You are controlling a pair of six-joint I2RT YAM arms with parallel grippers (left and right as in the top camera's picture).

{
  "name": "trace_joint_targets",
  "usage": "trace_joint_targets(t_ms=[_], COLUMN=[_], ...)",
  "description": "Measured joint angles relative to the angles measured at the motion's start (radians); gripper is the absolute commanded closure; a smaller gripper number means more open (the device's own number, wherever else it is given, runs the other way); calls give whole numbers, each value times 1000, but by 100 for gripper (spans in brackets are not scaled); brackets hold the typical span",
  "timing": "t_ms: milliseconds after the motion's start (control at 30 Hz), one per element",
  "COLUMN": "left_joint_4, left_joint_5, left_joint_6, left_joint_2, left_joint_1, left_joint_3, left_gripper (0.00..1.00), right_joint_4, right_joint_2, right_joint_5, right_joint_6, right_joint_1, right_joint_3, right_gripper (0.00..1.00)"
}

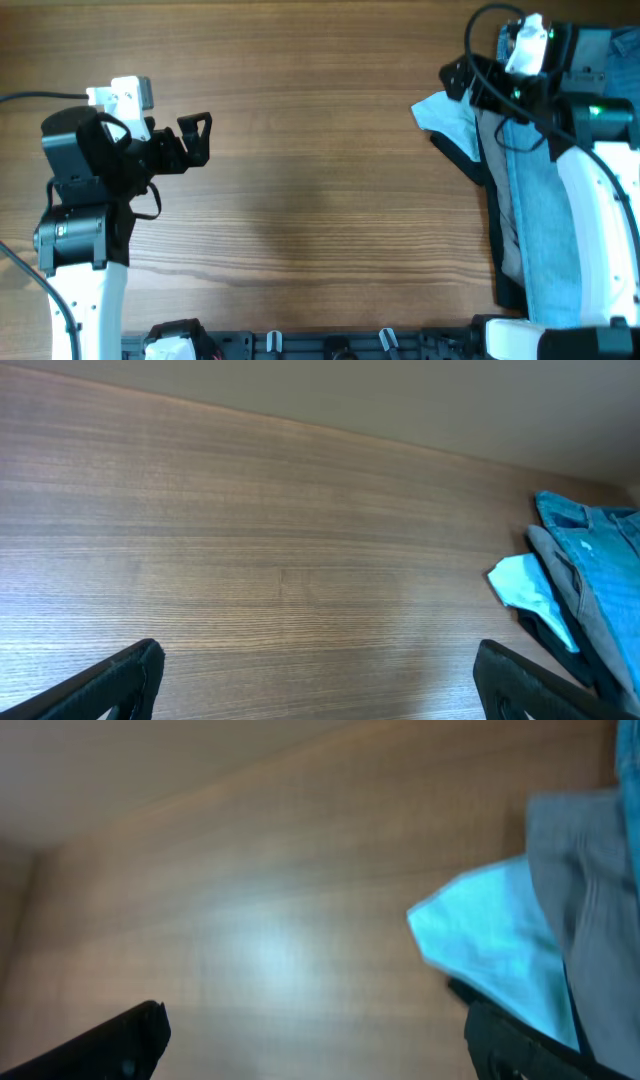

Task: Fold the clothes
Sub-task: 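Reach the right gripper to the jeans waistband on the clothes stack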

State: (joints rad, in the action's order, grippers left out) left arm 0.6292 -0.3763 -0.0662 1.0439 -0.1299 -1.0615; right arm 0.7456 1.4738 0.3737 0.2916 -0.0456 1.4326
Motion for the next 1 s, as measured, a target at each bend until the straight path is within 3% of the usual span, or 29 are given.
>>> trace_joint_targets(t_ms=[100,233,400,600,633,700,800,867,933,1000], left_joint_4=[-1,-32,-156,-161,-162,-162,-161,-162,-161,-161], left_joint_5=[-5,5,24,28,29,32,32,32,32,32], left_joint_6=[-8,-101,-161,-166,-166,-169,-169,-172,-173,-173], left_joint_2=[19,49,92,218,238,272,289,290,290,290], left_joint_1=[0,0,0,0,0,0,0,0,0,0], left_joint_3=[0,0,-2,-3,-3,-3,-3,-3,-3,-3], left_gripper=[0,0,0,0,0,0,0,0,0,0], right_joint_4=[-144,-156,-236,-311,-332,-342,-337,-334,-323,-317], right_joint_2=[116,361,520,682,702,730,747,753,755,755], right_joint_5=[-80,-219,-455,-483,-483,-483,-488,-489,-491,-491], right_joint_6=[56,71,70,62,61,60,51,45,48,44], right_joint_1=[-31,-66,-115,-167,-167,-167,-167,-167,-167,-167], right_joint_3=[16,96,184,188,188,188,188,188,190,191], right_gripper=[7,12,18,26,30,47,51,78,96,96])
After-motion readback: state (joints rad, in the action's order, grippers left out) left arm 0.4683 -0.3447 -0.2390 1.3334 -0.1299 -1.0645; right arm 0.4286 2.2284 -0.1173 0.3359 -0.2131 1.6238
